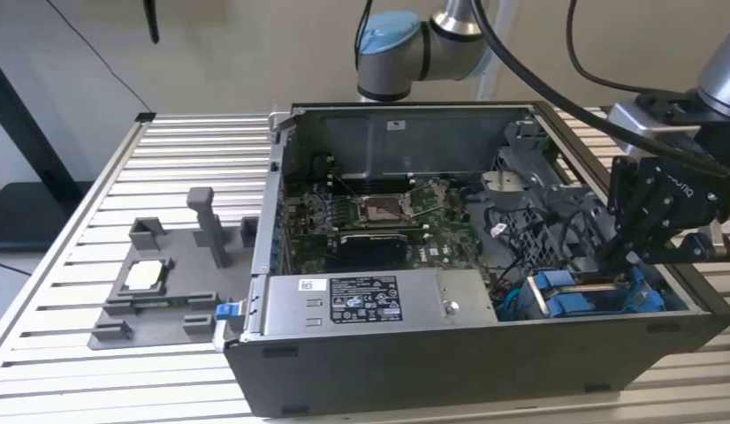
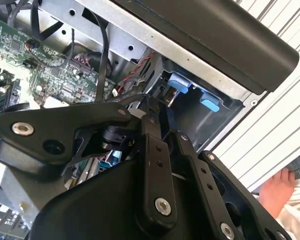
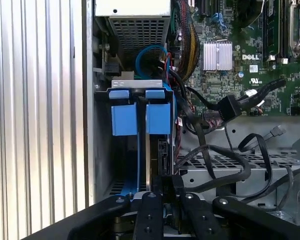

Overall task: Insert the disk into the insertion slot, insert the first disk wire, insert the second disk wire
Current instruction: 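Insert the first disk wire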

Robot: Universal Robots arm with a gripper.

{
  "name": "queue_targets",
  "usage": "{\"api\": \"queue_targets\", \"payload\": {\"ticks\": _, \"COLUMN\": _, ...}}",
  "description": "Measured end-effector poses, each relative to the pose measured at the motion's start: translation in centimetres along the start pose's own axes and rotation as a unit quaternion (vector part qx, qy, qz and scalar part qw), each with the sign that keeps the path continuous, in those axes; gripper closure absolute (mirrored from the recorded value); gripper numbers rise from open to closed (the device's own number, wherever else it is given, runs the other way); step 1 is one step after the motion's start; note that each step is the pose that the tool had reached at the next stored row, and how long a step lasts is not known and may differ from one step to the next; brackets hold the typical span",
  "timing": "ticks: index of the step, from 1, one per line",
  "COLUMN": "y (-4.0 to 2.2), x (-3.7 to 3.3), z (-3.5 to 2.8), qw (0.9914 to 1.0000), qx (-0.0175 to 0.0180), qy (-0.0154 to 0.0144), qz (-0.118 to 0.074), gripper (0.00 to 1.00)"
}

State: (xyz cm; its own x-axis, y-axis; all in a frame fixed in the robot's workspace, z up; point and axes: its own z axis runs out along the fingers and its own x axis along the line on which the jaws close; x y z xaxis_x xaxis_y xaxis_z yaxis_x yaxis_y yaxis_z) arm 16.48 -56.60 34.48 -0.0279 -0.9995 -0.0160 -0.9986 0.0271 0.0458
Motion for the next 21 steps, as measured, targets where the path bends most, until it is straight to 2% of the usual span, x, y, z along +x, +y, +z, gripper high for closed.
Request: {"api": "queue_targets", "payload": {"ticks": 21, "y": -0.12, "x": -0.12, "z": 0.48, "qw": 1.0, "qx": 0.0, "qy": -0.0001, "qz": 0.001, "gripper": 0.81}}
